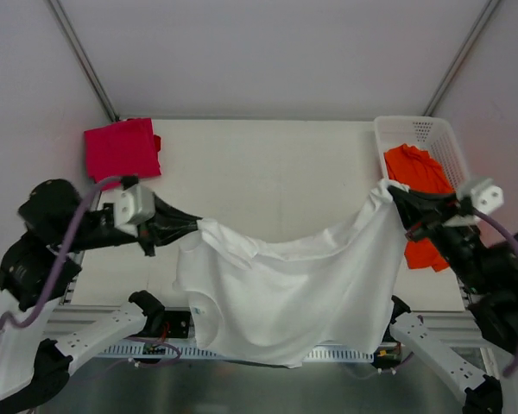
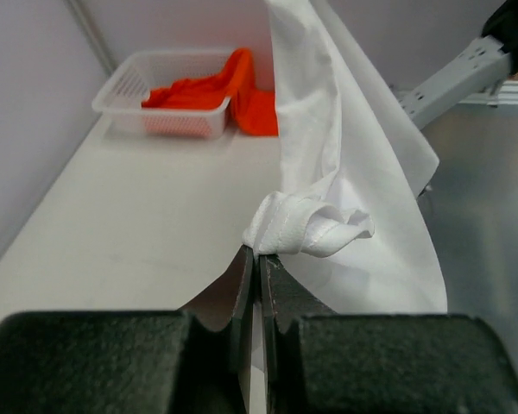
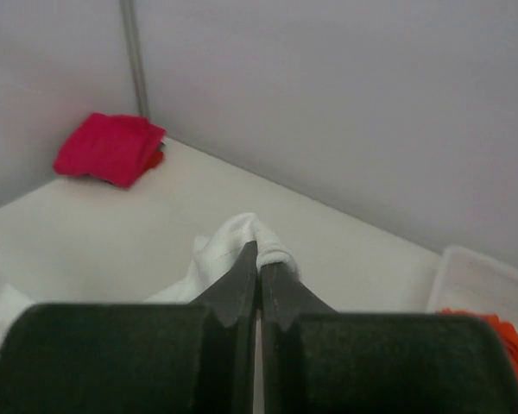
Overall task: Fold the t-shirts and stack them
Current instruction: Flatten the tshirt out
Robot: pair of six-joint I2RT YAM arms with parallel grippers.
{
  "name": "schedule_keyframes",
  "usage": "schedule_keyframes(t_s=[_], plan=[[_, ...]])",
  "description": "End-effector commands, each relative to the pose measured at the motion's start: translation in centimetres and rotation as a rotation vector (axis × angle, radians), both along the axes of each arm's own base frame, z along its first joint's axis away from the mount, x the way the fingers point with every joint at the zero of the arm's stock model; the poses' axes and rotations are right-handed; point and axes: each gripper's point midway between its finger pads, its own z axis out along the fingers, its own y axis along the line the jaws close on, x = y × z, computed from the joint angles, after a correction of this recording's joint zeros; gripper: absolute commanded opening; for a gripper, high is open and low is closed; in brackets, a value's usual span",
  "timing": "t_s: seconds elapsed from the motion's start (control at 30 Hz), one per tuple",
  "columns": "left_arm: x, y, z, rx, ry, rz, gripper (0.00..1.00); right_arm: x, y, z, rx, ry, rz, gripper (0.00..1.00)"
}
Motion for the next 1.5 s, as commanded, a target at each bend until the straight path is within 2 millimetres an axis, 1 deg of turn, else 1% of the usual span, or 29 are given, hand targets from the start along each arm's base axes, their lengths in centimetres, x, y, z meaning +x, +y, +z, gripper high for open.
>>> schedule_keyframes(t_s=[0.0,0.13,0.17,0.2,0.4,0.43,0.57,0.6,0.63,0.7,0.73,0.77,0.8,0.83,0.87,0.9,0.93,0.97,1.0,1.03,1.1,1.13,1.2,1.23,1.33,1.37,1.4,1.43,1.47], plan=[[7.2,-2.1,-3.8,0.095,0.049,0.169,0.00,9.2,-0.8,-5.8,-0.088,0.165,-0.307,0.00],[13.4,-2.7,-7.6,0.201,0.097,0.347,0.00,14.6,-1.3,-11.9,-0.182,0.287,-0.502,0.00],[14.7,-3.3,-9.4,0.244,0.129,0.363,0.00,15.6,-1.0,-12.3,-0.176,0.282,-0.521,0.00],[15.7,-3.3,-10.2,0.263,0.138,0.386,0.00,16.9,-0.6,-14.7,-0.221,0.324,-0.538,0.00],[22.7,-4.4,-16.5,0.383,0.266,0.471,0.00,21.6,-1.0,-19.4,-0.301,0.398,-0.664,0.00],[24.1,-3.9,-17.5,0.390,0.291,0.497,0.00,22.6,-0.8,-20.9,-0.319,0.432,-0.666,0.00],[30.8,-2.8,-23.4,0.444,0.428,0.568,0.00,26.0,-1.5,-24.1,-0.309,0.512,-0.697,0.00],[32.0,-2.5,-24.3,0.439,0.462,0.582,0.00,27.1,-1.8,-26.1,-0.324,0.556,-0.704,0.00],[33.5,-2.3,-27.0,0.462,0.526,0.587,0.00,27.8,-2.1,-27.0,-0.333,0.576,-0.709,0.00],[36.3,-1.6,-26.8,0.425,0.546,0.603,0.00,29.9,-2.4,-27.0,-0.319,0.570,-0.727,0.00],[38.1,-1.6,-27.9,0.425,0.566,0.616,0.00,31.1,-2.3,-29.1,-0.345,0.608,-0.728,0.00],[39.3,-1.3,-28.5,0.423,0.571,0.635,0.00,31.8,-2.3,-29.8,-0.356,0.624,-0.728,0.00],[40.7,-1.0,-28.8,0.423,0.560,0.664,0.00,33.3,-2.2,-29.0,-0.342,0.611,-0.734,0.00],[41.9,-0.9,-31.2,0.452,0.594,0.679,0.00,34.1,-2.0,-29.3,-0.345,0.618,-0.731,0.00],[43.7,-0.7,-30.3,0.433,0.565,0.701,0.00,35.1,-1.7,-31.3,-0.370,0.653,-0.723,0.00],[44.7,-0.3,-30.6,0.437,0.558,0.720,0.00,36.5,-1.6,-30.4,-0.356,0.634,-0.727,0.00],[45.6,0.0,-32.1,0.448,0.580,0.731,0.00,37.2,-1.4,-30.7,-0.358,0.637,-0.724,0.00],[47.0,0.1,-31.1,0.426,0.553,0.743,0.00,38.0,-1.4,-31.0,-0.363,0.640,-0.729,0.00],[47.9,0.7,-31.1,0.418,0.551,0.764,0.00,39.6,-1.4,-31.4,-0.369,0.641,-0.739,0.00],[48.8,1.2,-32.5,0.429,0.567,0.779,0.00,40.4,-1.5,-31.6,-0.372,0.639,-0.755,0.00],[50.8,2.2,-31.6,0.404,0.537,0.817,0.00,42.5,-1.9,-32.3,-0.380,0.638,-0.787,0.00],[51.6,2.7,-32.9,0.420,0.548,0.837,0.00,43.1,-2.0,-32.7,-0.391,0.646,-0.792,0.00],[53.1,3.3,-32.4,0.407,0.519,0.867,0.00,44.2,-2.8,-33.1,-0.402,0.648,-0.835,0.00],[53.7,4.2,-33.6,0.415,0.532,0.886,0.00,45.0,-2.9,-33.9,-0.427,0.665,-0.848,0.00],[55.7,6.0,-34.0,0.418,0.510,0.957,0.00,46.0,-4.2,-34.7,-0.464,0.672,-0.908,0.00],[56.2,7.1,-34.3,0.436,0.500,1.009,0.00,46.2,-4.9,-35.0,-0.474,0.680,-0.930,0.15],[56.7,8.0,-34.5,0.448,0.489,1.047,0.10,46.1,-5.9,-34.8,-0.481,0.682,-0.982,0.40],[57.4,9.1,-35.0,0.459,0.480,1.090,0.34,45.9,-6.4,-35.9,-0.503,0.714,-1.003,0.65],[57.9,10.6,-35.2,0.466,0.477,1.139,0.62,46.4,-7.2,-34.9,-0.486,0.703,-1.038,0.99]])
